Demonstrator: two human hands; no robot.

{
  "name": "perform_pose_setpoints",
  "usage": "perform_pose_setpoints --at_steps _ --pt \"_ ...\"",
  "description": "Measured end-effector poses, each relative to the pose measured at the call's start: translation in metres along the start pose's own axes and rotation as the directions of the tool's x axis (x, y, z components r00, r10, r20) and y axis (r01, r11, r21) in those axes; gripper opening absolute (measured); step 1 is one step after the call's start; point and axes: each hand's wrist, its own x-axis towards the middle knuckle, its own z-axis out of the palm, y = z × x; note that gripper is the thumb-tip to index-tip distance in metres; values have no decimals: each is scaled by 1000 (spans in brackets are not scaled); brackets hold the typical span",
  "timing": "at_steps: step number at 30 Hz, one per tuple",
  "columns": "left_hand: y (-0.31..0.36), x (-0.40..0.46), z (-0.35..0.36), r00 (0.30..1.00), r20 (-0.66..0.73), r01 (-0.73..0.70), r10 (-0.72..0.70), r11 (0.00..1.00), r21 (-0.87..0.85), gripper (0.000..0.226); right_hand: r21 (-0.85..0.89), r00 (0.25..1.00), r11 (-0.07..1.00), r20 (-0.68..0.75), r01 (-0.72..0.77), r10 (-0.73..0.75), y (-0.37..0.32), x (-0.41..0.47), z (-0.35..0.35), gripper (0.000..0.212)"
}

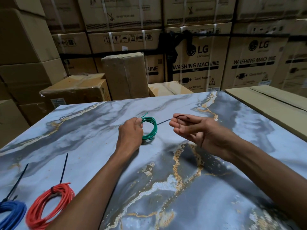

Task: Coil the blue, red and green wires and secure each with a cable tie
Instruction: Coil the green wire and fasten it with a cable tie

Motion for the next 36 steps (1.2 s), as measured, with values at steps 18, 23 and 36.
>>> perform_pose_setpoints --at_steps 18,23,36 --pt "9 -8 4 995 57 -79 84 993 -85 38 -198 997 978 -37 -69 63 5 -3 8 14" --pt "16 -15 8 985 49 -157 162 983 -95 36 -424 997 904 -68 -62 36 9 -9 9 22" --pt "31 -29 14 931 20 -363 364 931 -21 29 -471 973 876 -232 -108 -5 21 -6 10 24"
